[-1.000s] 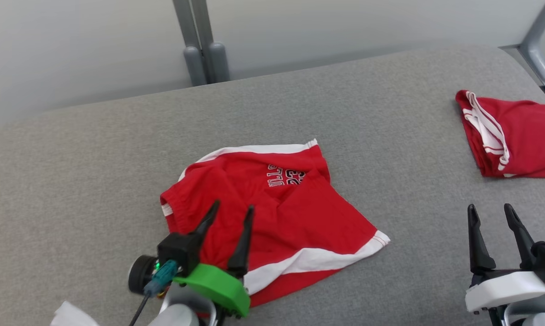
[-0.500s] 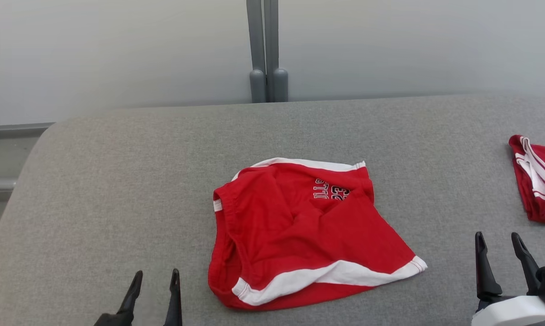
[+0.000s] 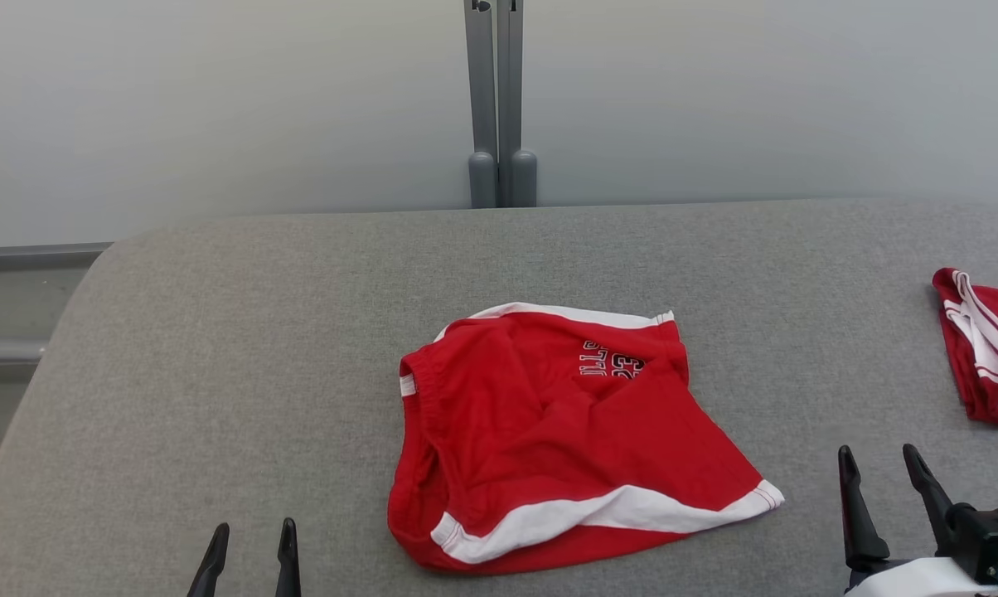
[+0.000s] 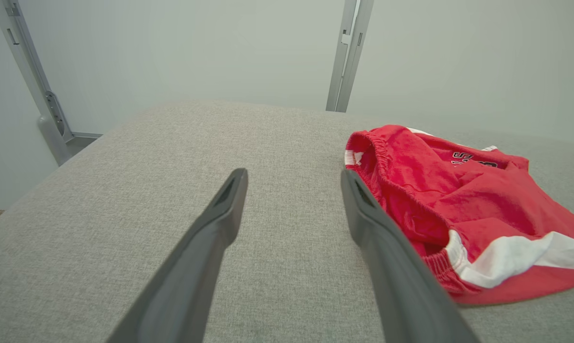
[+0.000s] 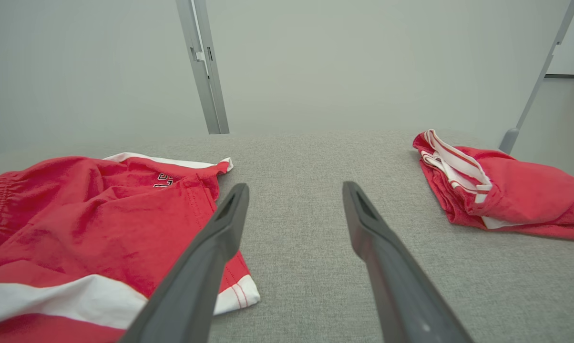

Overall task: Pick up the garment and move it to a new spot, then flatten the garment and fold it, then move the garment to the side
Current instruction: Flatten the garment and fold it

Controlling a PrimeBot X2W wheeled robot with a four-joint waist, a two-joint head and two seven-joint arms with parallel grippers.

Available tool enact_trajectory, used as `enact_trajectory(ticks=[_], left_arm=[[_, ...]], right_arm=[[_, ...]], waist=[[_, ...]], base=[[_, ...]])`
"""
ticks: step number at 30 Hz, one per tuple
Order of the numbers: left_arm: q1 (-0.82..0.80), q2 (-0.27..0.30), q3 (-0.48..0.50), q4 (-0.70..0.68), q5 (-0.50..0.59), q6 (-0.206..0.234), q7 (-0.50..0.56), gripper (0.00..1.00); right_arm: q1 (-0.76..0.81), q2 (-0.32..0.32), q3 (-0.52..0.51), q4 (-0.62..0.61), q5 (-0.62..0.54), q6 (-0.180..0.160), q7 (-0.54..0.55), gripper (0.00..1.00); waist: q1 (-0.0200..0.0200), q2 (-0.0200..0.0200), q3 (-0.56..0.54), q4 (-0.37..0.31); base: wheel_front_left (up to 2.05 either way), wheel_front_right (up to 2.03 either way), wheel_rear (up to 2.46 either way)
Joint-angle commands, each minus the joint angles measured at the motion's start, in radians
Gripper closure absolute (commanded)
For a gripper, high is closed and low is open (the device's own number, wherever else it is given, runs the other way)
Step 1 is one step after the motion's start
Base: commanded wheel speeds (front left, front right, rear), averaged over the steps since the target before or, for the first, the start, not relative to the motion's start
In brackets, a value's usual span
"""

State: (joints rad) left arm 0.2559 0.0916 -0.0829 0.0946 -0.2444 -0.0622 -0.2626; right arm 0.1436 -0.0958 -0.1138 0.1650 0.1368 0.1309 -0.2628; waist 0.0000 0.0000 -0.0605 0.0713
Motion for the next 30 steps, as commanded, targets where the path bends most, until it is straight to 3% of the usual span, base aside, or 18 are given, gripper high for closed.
enact_trajectory(ticks=[1,7,16,21,25,30], left_arm=[[-0.006,-0.008,0.012,0.003,0.013,-0.014,-0.003,0.0],[-0.021,-0.031,0.038,0.021,0.04,-0.05,-0.002,0.0],[-0.032,-0.039,0.038,0.033,0.061,-0.065,-0.003,0.0],[-0.067,-0.032,-0.067,0.034,0.046,-0.069,-0.002,0.0],[-0.135,0.025,-0.206,0.078,0.019,-0.067,0.07,0.0],[-0.212,0.064,-0.291,0.09,-0.023,-0.067,0.207,0.0]], right_arm=[[0.013,0.001,0.008,0.002,-0.005,0.0,-0.003,0.0],[0.004,-0.001,0.038,0.005,0.002,0.0,-0.003,0.0],[-0.013,0.002,0.056,0.001,0.022,0.0,-0.003,0.0],[-0.044,-0.016,0.083,0.051,0.053,0.0,-0.001,0.0],[-0.132,-0.062,0.158,0.137,0.066,0.0,0.125,0.0],[-0.234,-0.096,0.239,0.216,0.091,0.0,0.308,0.0]], waist=[[0.0,0.0,-0.001,-0.003],[0.0,0.0,0.002,-0.018],[0.0,0.0,0.014,-0.029],[0.0,0.0,0.028,-0.027],[0.0,0.0,0.049,-0.031],[0.0,0.0,0.102,-0.027]], base=[[0.0,0.0,0.0],[0.0,0.0,0.0],[0.0,0.0,0.0],[0.0,0.0,0.0],[0.0,0.0,0.0],[0.0,0.0,0.0]])
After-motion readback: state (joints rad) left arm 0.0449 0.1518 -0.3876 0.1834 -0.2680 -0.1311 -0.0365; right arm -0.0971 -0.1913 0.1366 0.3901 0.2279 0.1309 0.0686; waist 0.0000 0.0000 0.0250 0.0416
